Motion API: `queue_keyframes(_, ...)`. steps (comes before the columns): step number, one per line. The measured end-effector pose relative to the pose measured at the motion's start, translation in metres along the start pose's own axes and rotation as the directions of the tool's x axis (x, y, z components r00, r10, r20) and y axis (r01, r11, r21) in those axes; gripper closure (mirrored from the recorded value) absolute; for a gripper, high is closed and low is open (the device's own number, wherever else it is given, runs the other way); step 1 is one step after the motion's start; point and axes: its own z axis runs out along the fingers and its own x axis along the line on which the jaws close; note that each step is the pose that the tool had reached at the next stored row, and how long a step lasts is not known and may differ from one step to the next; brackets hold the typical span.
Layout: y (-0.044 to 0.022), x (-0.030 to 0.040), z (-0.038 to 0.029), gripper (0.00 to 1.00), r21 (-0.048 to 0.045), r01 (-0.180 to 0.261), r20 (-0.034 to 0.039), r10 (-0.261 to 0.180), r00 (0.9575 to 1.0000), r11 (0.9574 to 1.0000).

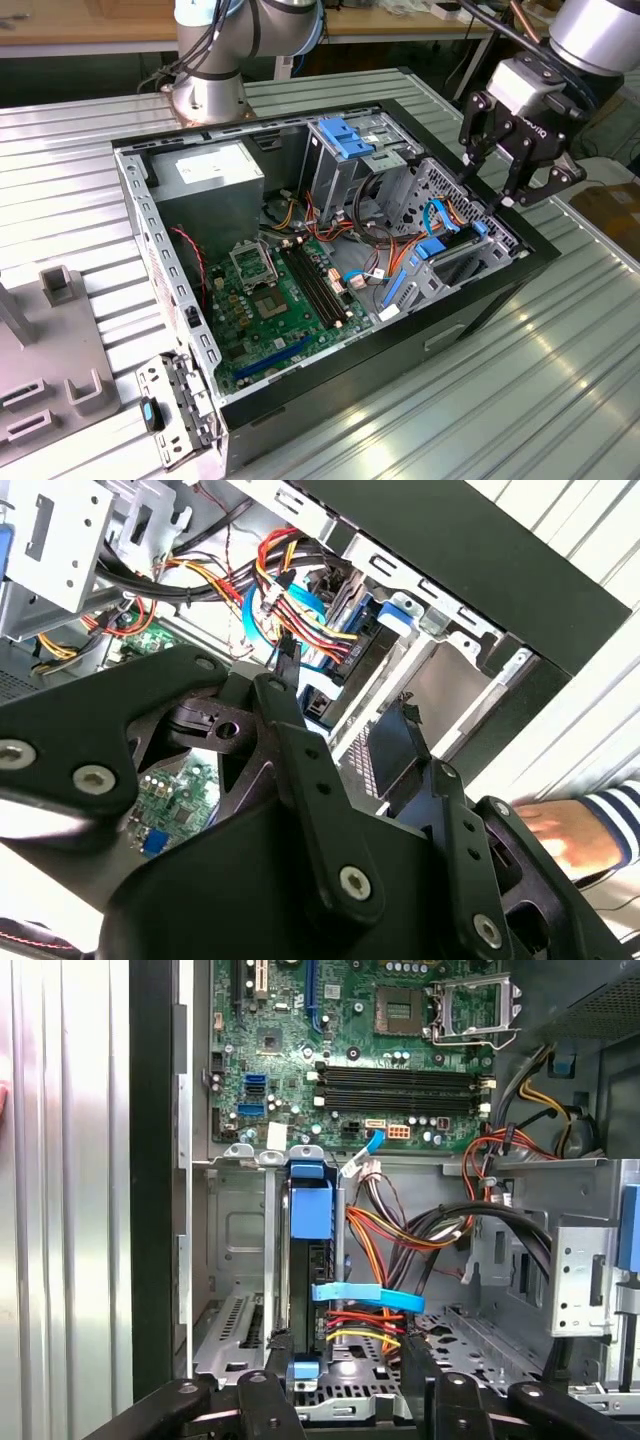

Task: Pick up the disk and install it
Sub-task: 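Insert the second disk wire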

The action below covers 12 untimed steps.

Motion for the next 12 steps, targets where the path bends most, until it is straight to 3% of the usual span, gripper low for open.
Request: queue_keyframes(12,0.0058,-0.0068,-0.0001,0.45,0.0001,-0.002,-0.0006,0.002,1.0000,1.0000)
